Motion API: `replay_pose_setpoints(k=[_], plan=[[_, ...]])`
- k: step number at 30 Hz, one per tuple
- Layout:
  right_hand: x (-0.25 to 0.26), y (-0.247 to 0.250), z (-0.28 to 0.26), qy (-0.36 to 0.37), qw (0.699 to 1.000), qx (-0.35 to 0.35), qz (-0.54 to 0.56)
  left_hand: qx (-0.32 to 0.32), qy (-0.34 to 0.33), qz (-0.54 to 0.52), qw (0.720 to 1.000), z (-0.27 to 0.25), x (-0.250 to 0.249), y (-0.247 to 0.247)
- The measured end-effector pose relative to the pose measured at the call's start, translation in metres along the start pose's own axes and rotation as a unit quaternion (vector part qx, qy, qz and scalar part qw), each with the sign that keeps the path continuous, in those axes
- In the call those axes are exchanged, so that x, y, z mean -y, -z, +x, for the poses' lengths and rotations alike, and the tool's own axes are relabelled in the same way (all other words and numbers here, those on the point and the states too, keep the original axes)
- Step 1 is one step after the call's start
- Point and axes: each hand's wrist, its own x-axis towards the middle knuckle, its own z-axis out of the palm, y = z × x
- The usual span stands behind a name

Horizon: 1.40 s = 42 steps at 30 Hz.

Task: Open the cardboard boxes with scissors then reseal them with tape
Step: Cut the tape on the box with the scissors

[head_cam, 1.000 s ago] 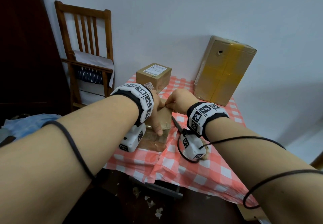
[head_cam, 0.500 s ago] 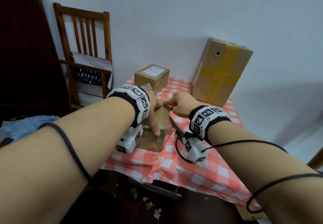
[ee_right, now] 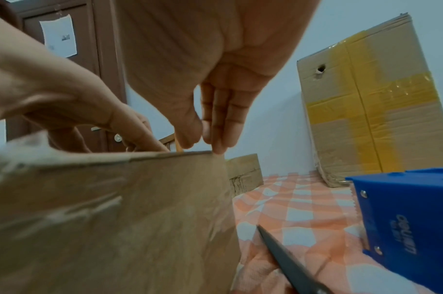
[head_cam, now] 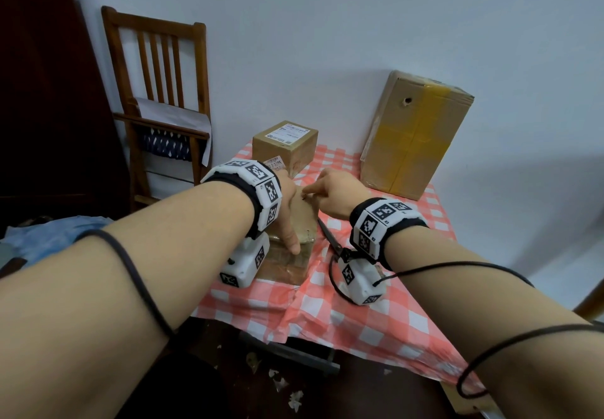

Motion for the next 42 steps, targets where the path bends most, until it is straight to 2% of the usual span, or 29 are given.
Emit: replay_pose_setpoints(k=[7,14,20,23,27,35,40,42], plan=[[0.001,-0.008,0.023,-0.003,0.999,0.009,-0.050,-0.015,-0.008,-0.004,1.000,0.007,0.005,-0.005],[-0.003,-0.009,0.025,-0.008,1.000,-0.004,0.000,-0.018,-0.005,-0.002,1.000,0.010,0.005,-0.006],[-0.002,-0.010,0.022,-0.013,0.999,0.018,-0.034,-0.025,-0.006,0.009,1.000,0.012,0.007,-0.007],[-0.004,-0.007,0.019,-0.016,1.000,-0.011,0.006,-0.027,-0.006,0.005,1.000,0.012,0.006,-0.007],[-0.003,-0.009,0.020,-0.022,1.000,0.013,-0.011,-0.024,-0.002,0.004,1.000,0.011,0.005,-0.008],[0.000,0.000,0.011,-0.025,0.999,-0.003,0.040,-0.021,0.003,-0.007,1.000,0.009,0.004,-0.007],[0.005,-0.001,0.020,-0.012,0.997,0.064,-0.044,-0.028,-0.003,0.013,1.000,0.008,0.004,-0.008],[0.008,-0.004,0.025,-0.017,0.995,0.061,-0.073,-0.029,-0.011,0.019,0.999,0.006,0.004,-0.006]])
